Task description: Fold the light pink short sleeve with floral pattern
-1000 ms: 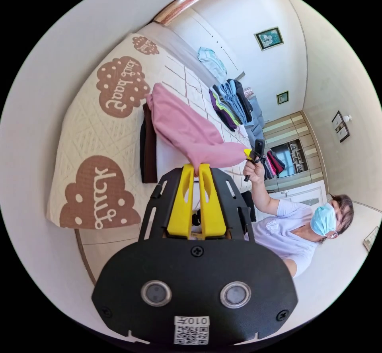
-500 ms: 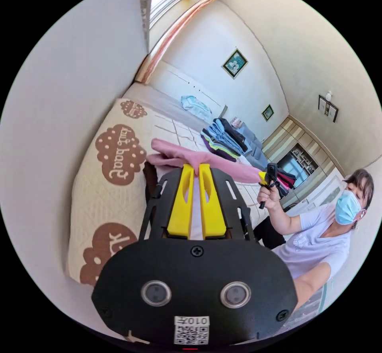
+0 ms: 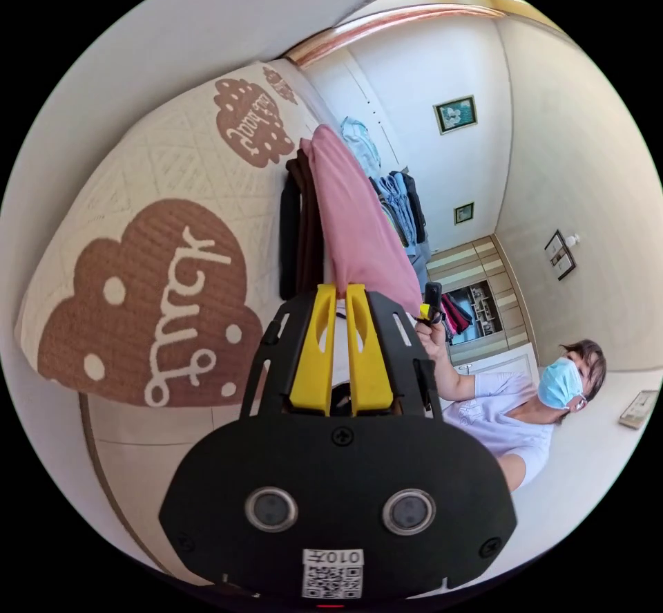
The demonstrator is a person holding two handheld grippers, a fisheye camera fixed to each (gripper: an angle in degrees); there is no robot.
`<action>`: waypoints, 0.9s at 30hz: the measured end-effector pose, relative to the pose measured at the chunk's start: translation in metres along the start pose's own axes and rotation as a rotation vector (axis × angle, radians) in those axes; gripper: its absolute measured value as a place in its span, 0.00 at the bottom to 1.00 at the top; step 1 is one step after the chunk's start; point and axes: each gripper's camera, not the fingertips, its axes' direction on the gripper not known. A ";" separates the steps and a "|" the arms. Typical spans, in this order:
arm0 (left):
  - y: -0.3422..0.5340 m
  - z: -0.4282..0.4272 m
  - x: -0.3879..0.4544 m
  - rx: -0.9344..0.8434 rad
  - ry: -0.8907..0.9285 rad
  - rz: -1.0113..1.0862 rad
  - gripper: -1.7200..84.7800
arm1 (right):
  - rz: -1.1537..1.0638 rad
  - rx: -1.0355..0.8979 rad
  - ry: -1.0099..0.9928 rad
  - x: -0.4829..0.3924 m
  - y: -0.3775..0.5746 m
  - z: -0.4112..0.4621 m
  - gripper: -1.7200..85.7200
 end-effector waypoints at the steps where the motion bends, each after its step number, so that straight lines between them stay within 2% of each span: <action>1: 0.007 0.003 -0.004 -0.007 -0.017 -0.042 0.02 | -0.009 -0.021 0.005 -0.001 0.003 0.002 0.07; 6: 0.043 0.006 0.017 0.052 -0.170 -0.022 0.02 | -0.109 -0.066 0.291 -0.023 0.084 -0.031 0.06; 8: 0.048 0.025 0.076 0.074 -0.356 0.186 0.02 | -0.133 -0.082 0.367 -0.033 0.121 -0.045 0.06; 12: 0.047 0.083 0.158 0.110 -0.602 0.388 0.02 | -0.204 -0.022 0.539 -0.073 0.205 -0.071 0.05; 14: 0.046 0.125 0.163 0.111 -0.764 0.314 0.02 | -0.249 0.057 0.583 -0.095 0.233 -0.080 0.05; 17: 0.057 0.167 0.142 0.091 -0.788 0.128 0.02 | -0.360 0.197 0.678 -0.134 0.274 -0.095 0.05; 18: 0.064 0.171 0.145 0.134 -0.811 0.104 0.02 | -0.405 0.245 0.743 -0.151 0.289 -0.101 0.05; 20: 0.111 0.181 0.195 0.482 -0.999 0.100 0.02 | -0.459 0.309 0.866 -0.174 0.312 -0.113 0.05; 22: 0.147 0.202 0.245 0.688 -1.036 0.209 0.02 | -0.483 0.377 0.987 -0.192 0.334 -0.127 0.06; 24: 0.170 0.236 0.290 0.715 -1.014 0.338 0.02 | -0.462 0.434 1.132 -0.205 0.357 -0.149 0.08; 27: 0.195 0.309 0.349 0.629 -0.994 0.470 0.02 | -0.411 0.468 1.343 -0.206 0.376 -0.180 0.09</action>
